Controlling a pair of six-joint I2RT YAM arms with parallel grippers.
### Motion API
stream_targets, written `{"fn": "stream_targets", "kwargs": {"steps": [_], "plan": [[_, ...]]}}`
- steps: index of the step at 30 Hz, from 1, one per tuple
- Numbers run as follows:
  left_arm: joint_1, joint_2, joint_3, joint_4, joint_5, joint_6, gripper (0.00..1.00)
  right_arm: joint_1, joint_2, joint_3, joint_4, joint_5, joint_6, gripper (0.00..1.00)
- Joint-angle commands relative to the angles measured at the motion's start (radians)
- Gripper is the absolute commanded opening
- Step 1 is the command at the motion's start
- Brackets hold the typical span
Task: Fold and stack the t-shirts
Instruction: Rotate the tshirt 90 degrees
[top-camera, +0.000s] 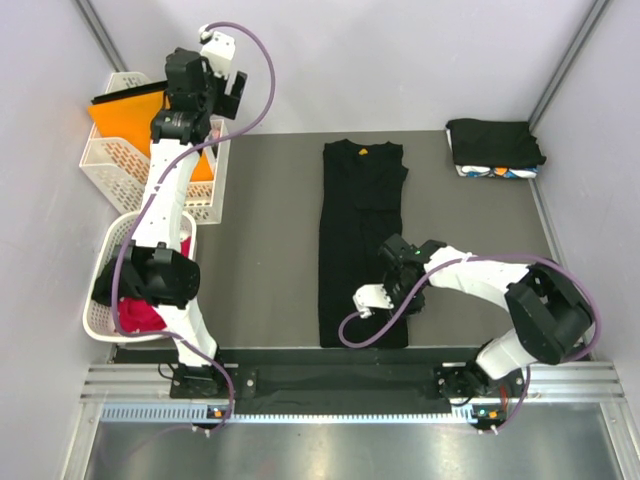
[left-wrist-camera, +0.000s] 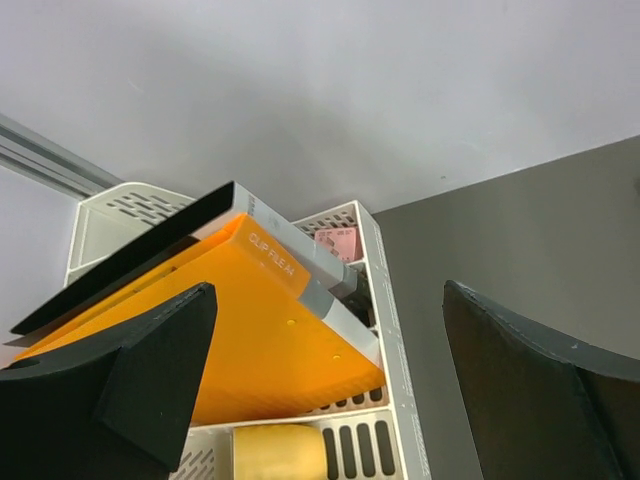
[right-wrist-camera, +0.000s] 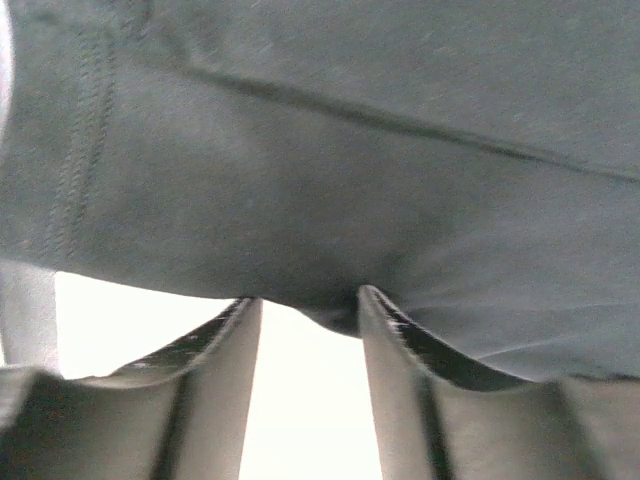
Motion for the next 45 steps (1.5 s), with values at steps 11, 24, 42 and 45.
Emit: {"fn": "stream_targets", "kwargs": {"steps": [11, 24, 42, 45], "plan": [[-0.039, -0.126, -0.103, -0.094, 0.093, 0.067, 0.99, -0.012, -0.174, 0.238, -0.312, -0.047, 0.123, 0.54], [-0.064, -0.291, -0.333, -0.183, 0.177, 0.173, 0.99, 0.209, -0.228, 0.066, 0.035, 0.034, 0.441, 0.54], [-0.141, -0.471, -0.64, -0.266, 0.316, 0.265, 0.99, 0.375, -0.217, -0.023, 0.096, 0.066, 0.493, 0.62], [-0.162, -0.46, -0.655, -0.286, 0.347, 0.311, 0.99, 0.416, -0.179, -0.026, 0.136, 0.094, 0.481, 0.62]]}}
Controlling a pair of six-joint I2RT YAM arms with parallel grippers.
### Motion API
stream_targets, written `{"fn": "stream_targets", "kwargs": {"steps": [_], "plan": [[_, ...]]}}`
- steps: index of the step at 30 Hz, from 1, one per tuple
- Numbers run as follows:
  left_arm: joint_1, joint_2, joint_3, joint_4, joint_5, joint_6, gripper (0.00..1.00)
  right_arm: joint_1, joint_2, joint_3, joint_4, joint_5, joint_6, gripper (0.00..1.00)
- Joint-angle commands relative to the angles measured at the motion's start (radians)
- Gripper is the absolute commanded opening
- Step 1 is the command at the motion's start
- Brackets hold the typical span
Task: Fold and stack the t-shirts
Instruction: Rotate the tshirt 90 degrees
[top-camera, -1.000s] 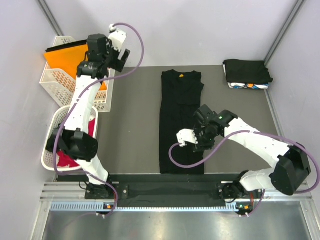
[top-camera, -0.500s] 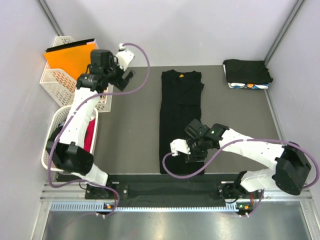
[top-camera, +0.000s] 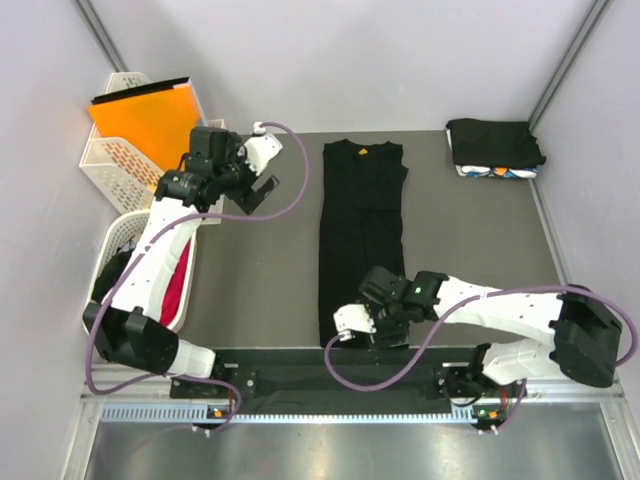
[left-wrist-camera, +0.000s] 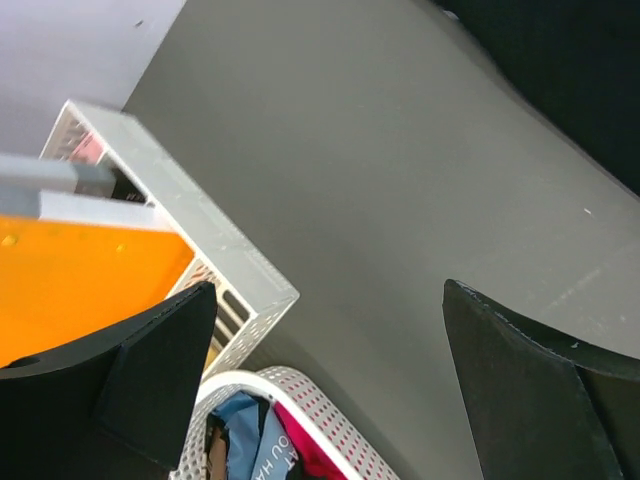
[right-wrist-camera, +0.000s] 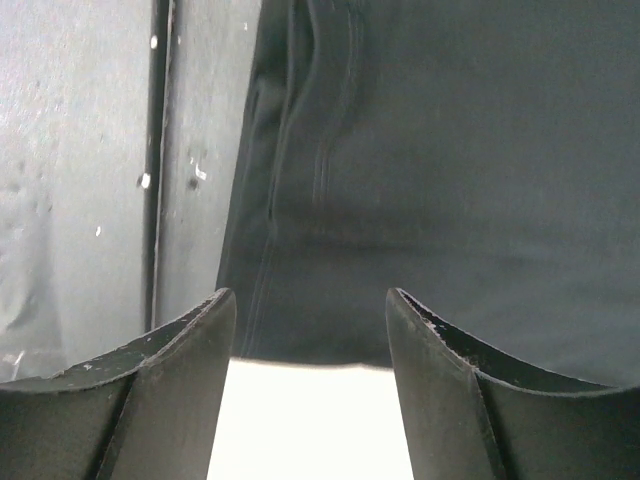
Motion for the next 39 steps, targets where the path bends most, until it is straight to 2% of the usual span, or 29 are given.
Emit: {"fn": "stream_targets", "kwargs": {"steps": [1, 6, 8, 9, 10, 11, 12, 15, 19, 21, 25, 31, 36, 39], "plan": [[-0.032, -0.019, -0.016, -0.051, 0.087, 0.084, 0.99, 0.07, 0.052, 0.014, 0.121, 0.045, 0.019, 0.62], [-0.047, 0.039, -0.005, 0.009, 0.153, 0.063, 0.98, 0.108, 0.097, 0.032, 0.157, 0.07, 0.037, 0.6], [-0.064, 0.079, -0.002, 0.061, 0.177, 0.052, 0.85, 0.108, 0.086, 0.032, 0.157, 0.116, 0.026, 0.55], [-0.068, 0.097, 0.005, 0.079, 0.188, 0.052, 0.56, 0.11, 0.071, 0.026, 0.139, 0.133, 0.017, 0.52], [-0.081, 0.137, 0.013, 0.105, 0.193, 0.038, 0.38, 0.108, 0.062, 0.022, 0.126, 0.148, -0.006, 0.49], [-0.087, 0.165, 0.022, 0.162, 0.187, 0.018, 0.23, 0.107, 0.05, 0.016, 0.113, 0.182, -0.02, 0.48], [-0.092, 0.194, 0.038, 0.174, 0.199, -0.009, 0.0, 0.108, 0.016, -0.003, 0.091, 0.196, -0.035, 0.48], [-0.105, 0.352, 0.152, 0.179, 0.297, -0.054, 0.0, 0.099, -0.035, -0.021, 0.042, 0.239, -0.102, 0.48], [-0.122, 0.629, 0.384, 0.171, 0.427, -0.115, 0.0, 0.042, -0.053, 0.02, -0.012, 0.274, -0.155, 0.47], [-0.139, 0.714, 0.496, 0.173, 0.434, -0.128, 0.0, 0.009, -0.046, 0.061, -0.041, 0.3, -0.17, 0.48], [-0.182, 0.899, 0.614, 0.185, 0.383, -0.122, 0.0, -0.027, -0.026, 0.132, -0.078, 0.332, -0.181, 0.47], [-0.193, 0.978, 0.621, 0.233, 0.303, -0.102, 0.0, -0.087, 0.016, 0.213, -0.105, 0.334, -0.17, 0.46], [-0.2, 0.986, 0.608, 0.259, 0.164, -0.085, 0.0, -0.097, 0.04, 0.224, -0.095, 0.334, -0.185, 0.46], [-0.199, 0.981, 0.61, 0.189, 0.189, -0.065, 0.0, -0.103, 0.062, 0.241, -0.082, 0.337, -0.185, 0.46]]}}
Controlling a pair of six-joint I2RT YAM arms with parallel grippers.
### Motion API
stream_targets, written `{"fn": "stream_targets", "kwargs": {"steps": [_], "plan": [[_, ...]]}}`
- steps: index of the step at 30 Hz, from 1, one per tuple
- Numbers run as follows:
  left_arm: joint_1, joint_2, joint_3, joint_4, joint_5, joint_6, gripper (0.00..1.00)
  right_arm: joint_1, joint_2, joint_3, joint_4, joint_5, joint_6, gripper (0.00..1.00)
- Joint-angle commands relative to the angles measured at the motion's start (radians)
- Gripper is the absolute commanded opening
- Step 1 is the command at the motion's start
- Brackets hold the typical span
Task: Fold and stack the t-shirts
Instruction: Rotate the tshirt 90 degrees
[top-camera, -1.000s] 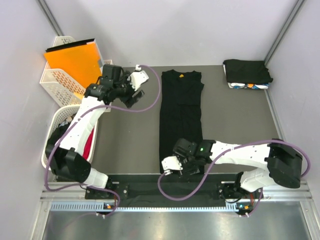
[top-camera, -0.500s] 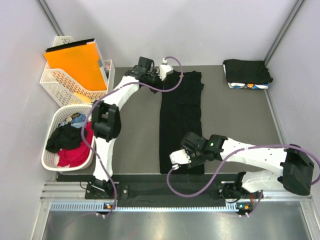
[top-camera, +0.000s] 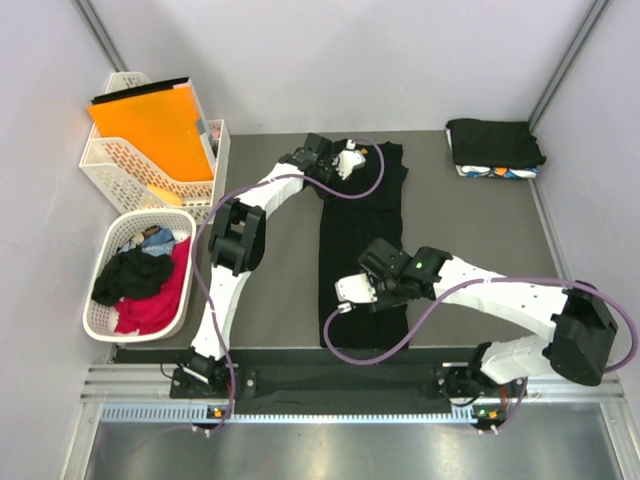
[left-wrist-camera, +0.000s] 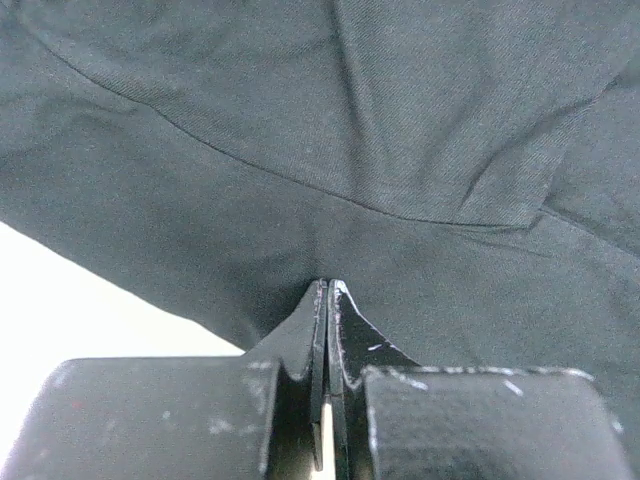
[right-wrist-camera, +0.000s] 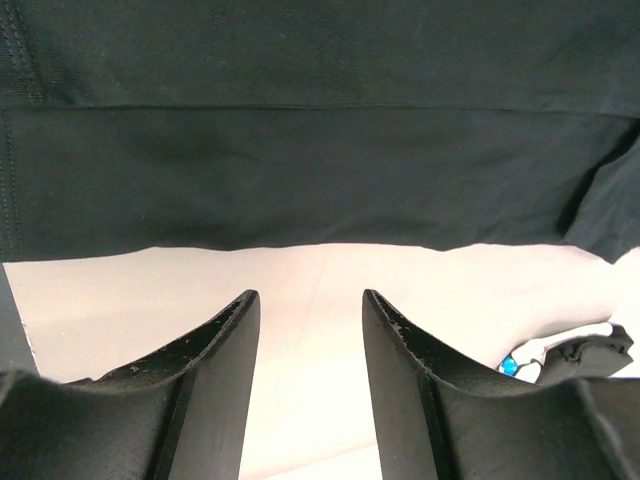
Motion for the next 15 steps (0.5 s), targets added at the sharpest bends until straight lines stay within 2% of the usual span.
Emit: {"fn": "stream_targets", "kwargs": {"steps": [1, 8, 15], "plan": [[0.005, -0.029, 0.031, -0.027, -0.02, 0.04, 0.0, -0.013, 0.024, 0.06, 0.01, 0.013, -0.013, 0.45], [0.004, -0.07, -0.036, -0.104, 0.048, 0.034, 0.0, -0.033, 0.054, 0.091, 0.026, 0.011, -0.032, 0.45], [0.008, -0.203, -0.127, 0.046, -0.009, -0.015, 0.0, -0.034, 0.058, 0.079, 0.033, -0.017, -0.024, 0.45]]}}
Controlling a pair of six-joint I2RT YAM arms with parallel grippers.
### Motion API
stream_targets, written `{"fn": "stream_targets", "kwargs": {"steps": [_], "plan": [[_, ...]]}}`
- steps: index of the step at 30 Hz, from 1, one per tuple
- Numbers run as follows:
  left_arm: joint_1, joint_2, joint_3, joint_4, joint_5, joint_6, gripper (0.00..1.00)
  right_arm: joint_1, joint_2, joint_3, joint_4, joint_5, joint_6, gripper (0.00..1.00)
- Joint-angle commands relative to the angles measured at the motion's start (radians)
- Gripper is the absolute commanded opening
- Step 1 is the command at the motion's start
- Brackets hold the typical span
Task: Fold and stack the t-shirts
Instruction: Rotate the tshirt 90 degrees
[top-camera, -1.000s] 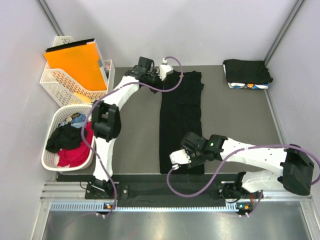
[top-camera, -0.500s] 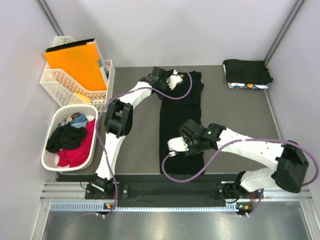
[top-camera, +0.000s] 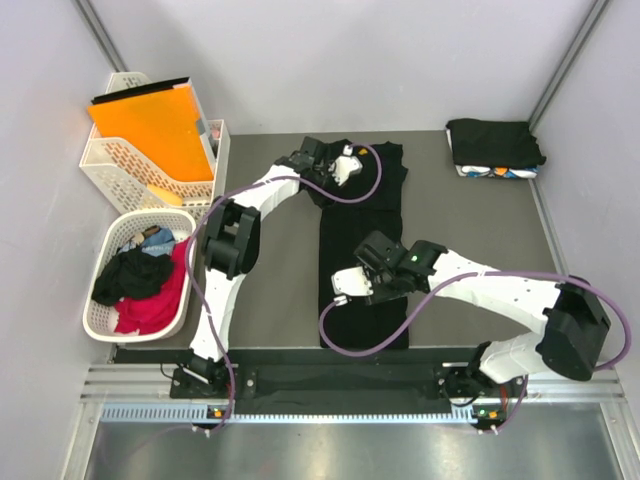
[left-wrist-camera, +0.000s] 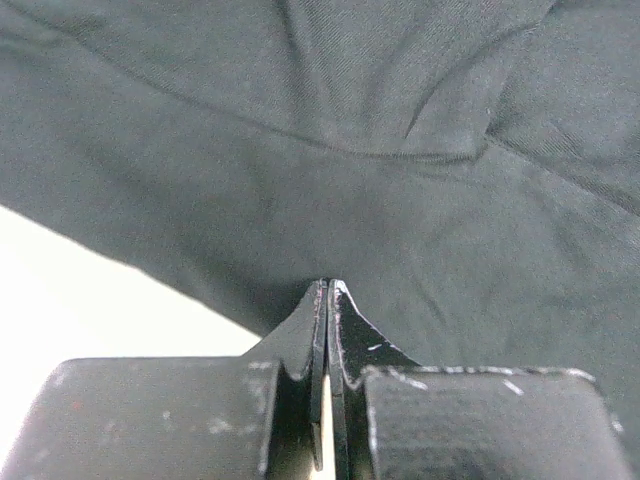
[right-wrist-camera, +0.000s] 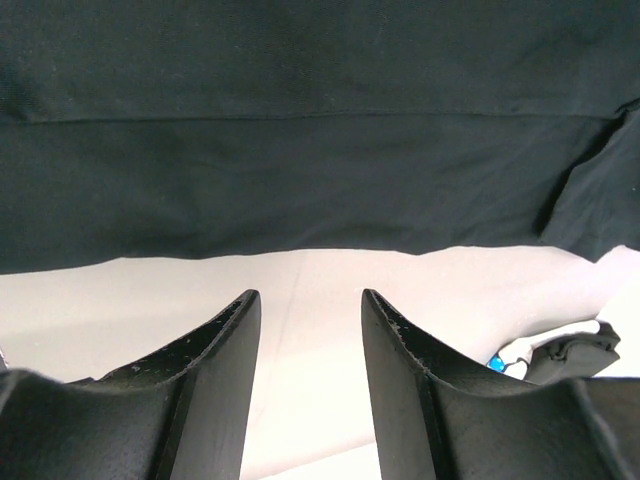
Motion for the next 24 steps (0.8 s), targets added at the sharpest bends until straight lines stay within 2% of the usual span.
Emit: {"fn": "stream_targets", "kwargs": {"steps": [1, 3, 6, 9, 11, 12, 24], "plan": [[0.009, -0.141, -0.017, 0.077, -0.025, -0.03, 0.0, -0.009, 0.007, 0.026, 0.023, -0.024, 0.003, 0.45], [0.009, -0.142, 0.019, 0.062, -0.025, -0.035, 0.0, -0.011, 0.023, 0.022, 0.035, -0.047, 0.012, 0.44], [0.009, -0.15, 0.03, 0.069, -0.041, -0.041, 0.0, -0.015, 0.052, 0.006, 0.07, -0.096, 0.016, 0.38], [0.012, -0.15, 0.001, 0.106, -0.071, -0.026, 0.0, -0.026, 0.098, -0.012, 0.119, -0.13, 0.004, 0.24], [0.015, -0.133, -0.001, 0.111, -0.074, -0.007, 0.0, -0.037, 0.138, -0.011, 0.162, -0.142, 0.003, 0.05], [0.017, -0.112, 0.002, 0.102, -0.07, -0.001, 0.0, -0.04, 0.148, -0.008, 0.177, -0.147, 0.006, 0.0], [0.017, -0.001, 0.059, 0.088, -0.09, 0.003, 0.0, -0.054, 0.276, 0.015, 0.271, -0.214, 0.019, 0.0]]}}
